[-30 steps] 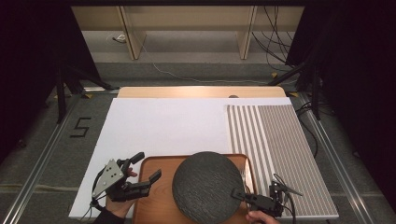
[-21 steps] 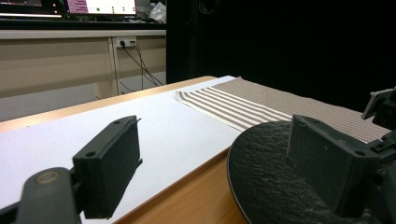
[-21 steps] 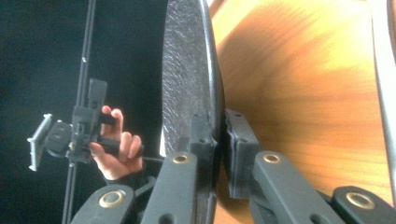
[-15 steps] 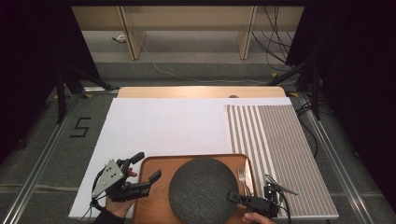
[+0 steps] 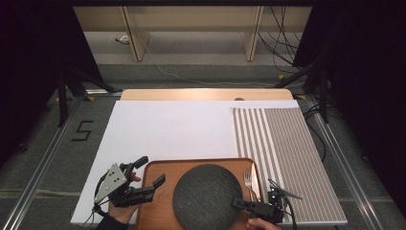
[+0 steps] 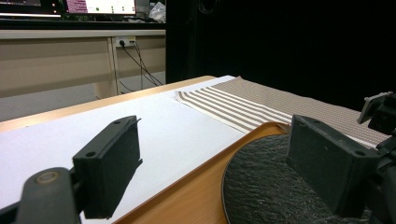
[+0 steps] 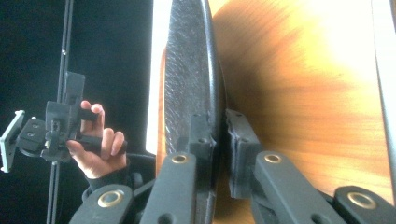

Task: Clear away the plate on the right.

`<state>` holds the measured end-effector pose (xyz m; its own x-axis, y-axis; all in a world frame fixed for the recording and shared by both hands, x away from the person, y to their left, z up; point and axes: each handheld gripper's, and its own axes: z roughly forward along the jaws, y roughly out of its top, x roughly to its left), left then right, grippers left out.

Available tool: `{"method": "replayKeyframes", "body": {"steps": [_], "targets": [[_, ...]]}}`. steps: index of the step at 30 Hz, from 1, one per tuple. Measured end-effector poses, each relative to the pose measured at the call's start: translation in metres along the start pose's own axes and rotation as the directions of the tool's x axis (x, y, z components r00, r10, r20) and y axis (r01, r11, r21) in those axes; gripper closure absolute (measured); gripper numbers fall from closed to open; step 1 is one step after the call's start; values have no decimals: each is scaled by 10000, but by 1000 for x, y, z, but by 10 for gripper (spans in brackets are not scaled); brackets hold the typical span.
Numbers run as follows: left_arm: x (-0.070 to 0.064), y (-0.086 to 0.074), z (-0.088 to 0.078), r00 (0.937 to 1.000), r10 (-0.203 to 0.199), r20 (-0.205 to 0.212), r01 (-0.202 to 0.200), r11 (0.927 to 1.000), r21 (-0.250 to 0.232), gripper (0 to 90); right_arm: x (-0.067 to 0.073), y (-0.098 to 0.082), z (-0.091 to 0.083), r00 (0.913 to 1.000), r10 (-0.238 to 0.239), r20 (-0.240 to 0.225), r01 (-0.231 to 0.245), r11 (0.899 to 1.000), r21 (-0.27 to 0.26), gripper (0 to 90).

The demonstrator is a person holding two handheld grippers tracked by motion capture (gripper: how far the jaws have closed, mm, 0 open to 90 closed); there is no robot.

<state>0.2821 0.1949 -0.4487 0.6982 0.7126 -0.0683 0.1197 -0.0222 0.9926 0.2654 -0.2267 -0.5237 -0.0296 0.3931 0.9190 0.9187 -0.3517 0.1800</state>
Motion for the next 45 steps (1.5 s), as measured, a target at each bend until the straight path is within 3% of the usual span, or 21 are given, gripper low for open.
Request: {"method": "replayKeyframes", "body": {"steps": [7,9,16,25,35,37,45], "targets": [[0,0,0,10000,-3,13,3,10000,-10,170,0,4,0,9991,-233,350,228,9997,132,841],[0,0,0,10000,-17,16,17,10000,-14,169,2,4,1,9971,-483,585,472,9987,208,836],[0,0,0,10000,-4,37,4,10000,7,169,6,6,-1,9893,-1067,995,1054,9943,183,706],[0,0,0,10000,-56,74,56,10000,9,168,9,7,1,9851,-1345,1072,1306,9905,430,570],[0,0,0,9997,-183,165,185,9998,-66,162,16,10,-4,9661,-2098,1501,2091,9777,205,506],[1,0,0,9996,-223,176,224,9997,-82,162,18,10,-5,9558,-2389,1714,2399,9707,153,484],[0,0,0,9993,-252,262,254,9996,-80,160,23,12,-8,9364,-2893,1988,2960,9552,-41,461]]}}
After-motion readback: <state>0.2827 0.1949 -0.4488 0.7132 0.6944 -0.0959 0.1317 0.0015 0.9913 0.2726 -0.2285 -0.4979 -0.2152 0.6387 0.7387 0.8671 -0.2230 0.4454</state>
